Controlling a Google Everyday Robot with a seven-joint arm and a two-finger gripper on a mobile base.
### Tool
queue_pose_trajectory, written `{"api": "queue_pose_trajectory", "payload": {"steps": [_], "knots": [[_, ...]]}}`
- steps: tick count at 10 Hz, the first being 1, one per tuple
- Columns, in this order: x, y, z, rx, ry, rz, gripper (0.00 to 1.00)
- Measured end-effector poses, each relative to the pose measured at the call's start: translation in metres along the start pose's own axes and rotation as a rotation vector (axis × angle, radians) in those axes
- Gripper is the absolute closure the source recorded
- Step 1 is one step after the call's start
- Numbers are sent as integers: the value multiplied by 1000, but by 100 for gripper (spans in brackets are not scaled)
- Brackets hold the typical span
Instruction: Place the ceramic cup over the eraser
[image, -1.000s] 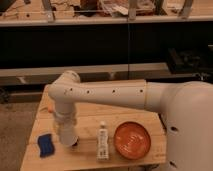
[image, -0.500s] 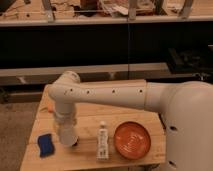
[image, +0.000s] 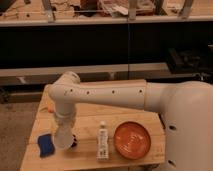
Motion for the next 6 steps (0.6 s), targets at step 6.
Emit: {"api": "queue_pose_trajectory", "payload": {"steps": [6], "knots": [[0,2,2,-6,-5,-4,41]]}}
